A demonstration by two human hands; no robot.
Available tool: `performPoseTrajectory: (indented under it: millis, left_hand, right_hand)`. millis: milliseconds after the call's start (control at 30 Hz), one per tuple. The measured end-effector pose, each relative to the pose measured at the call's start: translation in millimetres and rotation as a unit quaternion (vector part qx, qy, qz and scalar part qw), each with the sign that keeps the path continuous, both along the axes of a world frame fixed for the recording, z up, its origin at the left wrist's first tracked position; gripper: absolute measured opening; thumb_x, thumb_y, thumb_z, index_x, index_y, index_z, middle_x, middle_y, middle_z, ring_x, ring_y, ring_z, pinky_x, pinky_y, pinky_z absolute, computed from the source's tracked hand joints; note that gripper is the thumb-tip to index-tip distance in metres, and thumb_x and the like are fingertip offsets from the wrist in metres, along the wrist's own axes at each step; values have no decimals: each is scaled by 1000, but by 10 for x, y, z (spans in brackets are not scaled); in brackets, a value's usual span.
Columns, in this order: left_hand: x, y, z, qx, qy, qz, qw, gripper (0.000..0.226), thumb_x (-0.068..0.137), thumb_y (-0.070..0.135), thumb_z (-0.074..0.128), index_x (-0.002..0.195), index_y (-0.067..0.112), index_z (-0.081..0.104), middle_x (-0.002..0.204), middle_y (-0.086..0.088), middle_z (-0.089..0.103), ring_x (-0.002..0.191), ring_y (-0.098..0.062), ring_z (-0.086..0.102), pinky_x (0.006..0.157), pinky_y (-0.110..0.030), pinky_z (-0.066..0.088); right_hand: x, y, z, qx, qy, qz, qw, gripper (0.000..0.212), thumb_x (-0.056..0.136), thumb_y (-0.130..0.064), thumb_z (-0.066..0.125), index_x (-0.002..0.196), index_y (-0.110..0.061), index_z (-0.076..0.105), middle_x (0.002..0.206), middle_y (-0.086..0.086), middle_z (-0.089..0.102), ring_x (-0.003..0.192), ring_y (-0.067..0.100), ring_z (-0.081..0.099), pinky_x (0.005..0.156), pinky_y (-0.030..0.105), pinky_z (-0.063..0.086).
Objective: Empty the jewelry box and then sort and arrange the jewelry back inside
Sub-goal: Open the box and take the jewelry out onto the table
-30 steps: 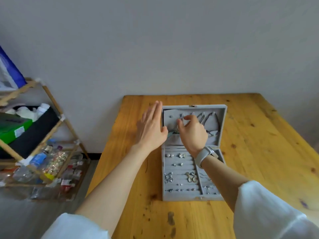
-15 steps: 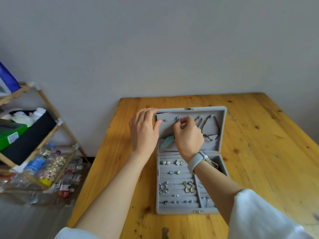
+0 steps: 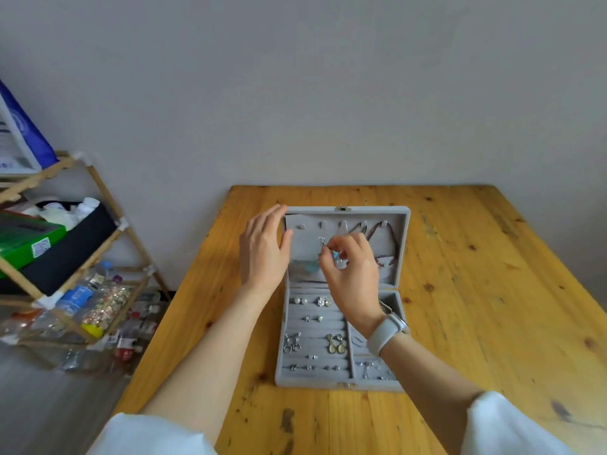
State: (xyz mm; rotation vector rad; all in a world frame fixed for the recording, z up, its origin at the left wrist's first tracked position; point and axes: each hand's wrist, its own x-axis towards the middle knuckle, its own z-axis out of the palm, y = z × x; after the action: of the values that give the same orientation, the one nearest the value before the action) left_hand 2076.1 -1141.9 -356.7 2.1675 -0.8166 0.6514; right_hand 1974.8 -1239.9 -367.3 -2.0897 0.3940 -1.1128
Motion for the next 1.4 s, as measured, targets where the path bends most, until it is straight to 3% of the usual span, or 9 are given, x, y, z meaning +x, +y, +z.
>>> performPoseTrajectory:
  millis: [133,367,600,767,867,1033,1167,1300,1400]
  left_hand:
    - [-351,261,9,-21,82,-21,996,52,87,3,55,136,10,40,143,-12,36,131,-22,35,97,-4,15]
    - [-1100,1215,-388,-23,235,5,972,44,90,10,53,132,14,42,121,-1,53,106,-15,52,90,-26,40]
    - [-1862,2008,-872,36,294,60,953,33,91,13,52,124,14,51,118,0,58,108,-15,53,88,-19,34]
    - [-2060,2069,-953,103,250,44,962,34,90,14,53,124,13,55,123,-2,58,115,-20,50,100,-33,38]
    - [-2003,1982,-942,152,211,29,965,39,91,17,50,131,19,49,131,6,51,119,-17,44,98,-35,31]
    - [-1902,1895,-1064,236,147,-23,960,44,88,16,47,132,24,48,138,12,46,124,-10,43,88,-36,27]
    - [-1850,1940,-1123,286,127,-39,949,44,84,22,43,126,26,54,135,12,50,125,-11,45,86,-43,30]
    - [-1658,2021,-1089,305,145,-47,940,45,94,25,26,136,34,40,145,21,31,139,-4,18,98,-39,13]
    - [-1530,2047,-1035,304,160,-68,937,43,98,15,32,137,33,37,147,20,28,140,-2,10,103,-38,10]
  right_hand:
    - [-479,252,67,75,54,101,991,7,83,-10,60,77,-13,57,74,-1,57,69,11,52,64,22,41]
    - [-1191,997,-150,215,257,210,919,23,82,-8,56,62,-19,51,55,-8,52,49,4,44,50,16,37]
    - [-1130,1513,-581,181,406,179,878,16,83,-19,57,72,-9,61,56,-1,53,52,12,50,50,23,46]
    - [-896,1501,-565,141,415,133,889,32,84,-23,59,68,5,63,56,12,56,58,22,54,53,31,46]
    - [-987,1458,-518,100,372,137,912,30,87,-15,50,75,8,64,76,25,66,66,30,56,62,33,46]
    - [-1386,1409,-607,15,312,149,938,30,90,-4,42,111,-4,63,115,11,64,105,26,58,94,29,45]
    - [-1534,1468,-801,-99,328,196,919,44,86,-1,34,125,-7,54,125,10,56,109,29,45,97,32,37]
    - [-1530,1582,-896,-192,327,218,899,49,80,-10,33,122,-9,57,124,9,56,109,33,48,81,37,35]
    - [-1452,1588,-870,-205,324,225,896,44,87,-7,36,128,-10,52,131,7,50,116,29,44,85,34,32]
